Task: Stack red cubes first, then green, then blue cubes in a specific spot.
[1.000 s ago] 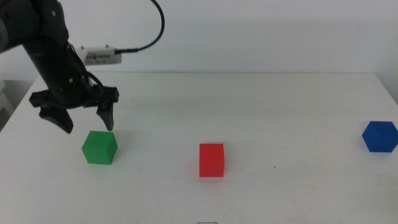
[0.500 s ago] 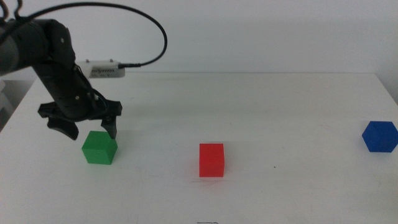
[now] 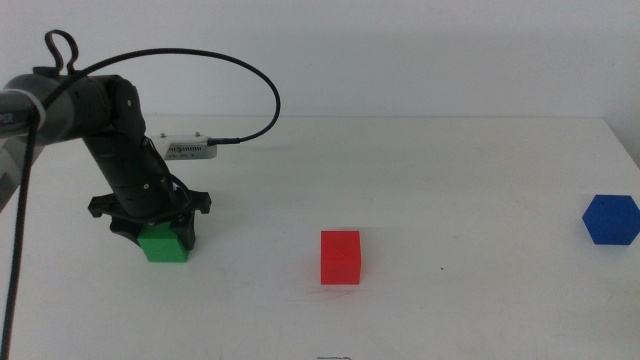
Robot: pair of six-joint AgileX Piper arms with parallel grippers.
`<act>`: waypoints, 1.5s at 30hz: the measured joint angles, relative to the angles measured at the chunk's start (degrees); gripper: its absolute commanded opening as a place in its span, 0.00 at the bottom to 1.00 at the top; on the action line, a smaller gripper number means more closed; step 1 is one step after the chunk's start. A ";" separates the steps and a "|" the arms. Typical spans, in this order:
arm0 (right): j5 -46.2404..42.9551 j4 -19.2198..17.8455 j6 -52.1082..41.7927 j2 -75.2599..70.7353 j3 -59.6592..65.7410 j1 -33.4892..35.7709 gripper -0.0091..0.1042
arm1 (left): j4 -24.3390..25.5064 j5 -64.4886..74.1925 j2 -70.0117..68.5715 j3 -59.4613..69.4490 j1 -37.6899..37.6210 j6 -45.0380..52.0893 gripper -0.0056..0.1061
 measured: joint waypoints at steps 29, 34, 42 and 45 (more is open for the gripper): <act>0.00 0.00 0.00 0.00 0.00 0.00 0.91 | 9.76 12.85 1.45 -21.34 -33.86 -39.88 0.04; 0.00 0.00 0.00 0.00 0.00 0.00 0.91 | 9.97 11.79 2.14 -21.34 -33.86 -41.22 0.04; 0.00 0.00 0.00 0.00 0.00 0.00 0.91 | 10.13 11.25 3.73 -21.47 -33.88 -43.59 0.04; 0.00 0.00 0.00 0.00 0.00 0.00 0.91 | 10.13 11.14 4.29 -21.47 -33.88 -43.90 0.04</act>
